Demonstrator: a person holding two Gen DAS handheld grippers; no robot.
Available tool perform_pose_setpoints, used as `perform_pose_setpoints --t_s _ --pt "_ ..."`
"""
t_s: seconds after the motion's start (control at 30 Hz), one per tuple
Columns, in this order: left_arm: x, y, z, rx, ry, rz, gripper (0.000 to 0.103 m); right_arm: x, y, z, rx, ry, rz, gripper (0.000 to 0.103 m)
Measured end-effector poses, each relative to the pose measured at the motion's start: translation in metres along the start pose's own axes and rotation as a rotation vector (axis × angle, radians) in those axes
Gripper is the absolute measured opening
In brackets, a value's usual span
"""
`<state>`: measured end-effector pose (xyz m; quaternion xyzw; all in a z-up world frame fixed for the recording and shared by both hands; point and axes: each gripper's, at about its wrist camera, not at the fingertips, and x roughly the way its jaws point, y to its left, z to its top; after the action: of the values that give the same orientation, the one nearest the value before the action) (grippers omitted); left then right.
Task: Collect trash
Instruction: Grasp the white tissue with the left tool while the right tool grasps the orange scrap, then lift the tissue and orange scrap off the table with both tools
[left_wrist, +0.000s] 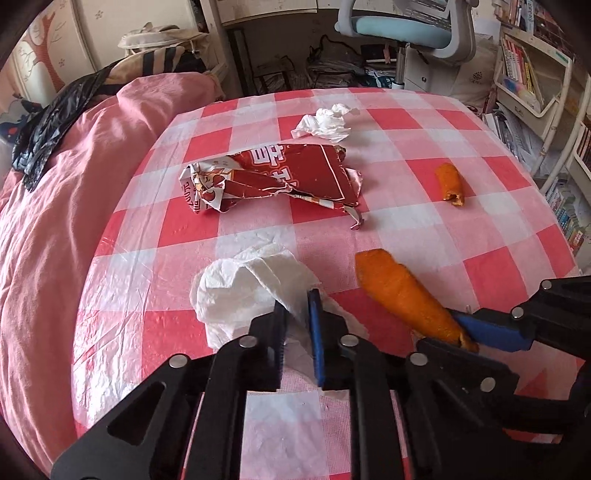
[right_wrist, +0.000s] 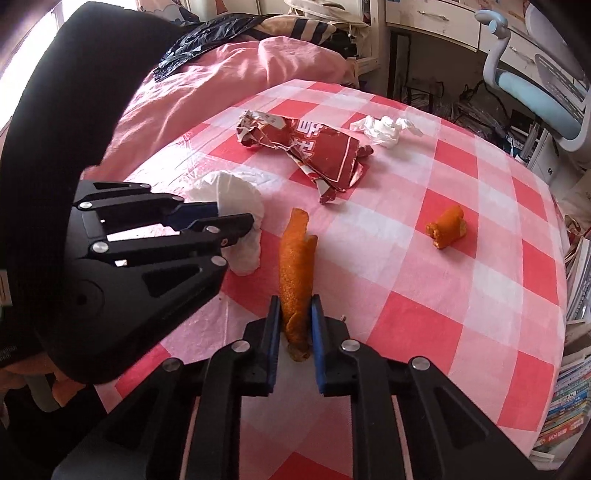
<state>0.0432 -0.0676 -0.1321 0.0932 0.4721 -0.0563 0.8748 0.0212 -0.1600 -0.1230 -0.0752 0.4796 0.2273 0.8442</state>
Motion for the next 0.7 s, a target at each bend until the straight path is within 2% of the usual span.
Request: perform_pose_setpoints --t_s 0.2,0.47,0.7 --pt "-0.013 0.013 -0.009 -0.057 0.01 -0.017 0.006 -0.011 0.012 -0.002 -0.038 -0.022 0.01 0.015" --pt "-0.04 0.023 -0.006 -0.124 -0.058 -0.083 0.006 -0.027 -0.034 -0.013 0.094 -0.04 0.103 0.015" --pt "-0.055 0.027 0.003 -0.114 -0.098 -0.128 0.006 -0.024 -0.041 -0.013 0.107 -0.026 0.103 0.019"
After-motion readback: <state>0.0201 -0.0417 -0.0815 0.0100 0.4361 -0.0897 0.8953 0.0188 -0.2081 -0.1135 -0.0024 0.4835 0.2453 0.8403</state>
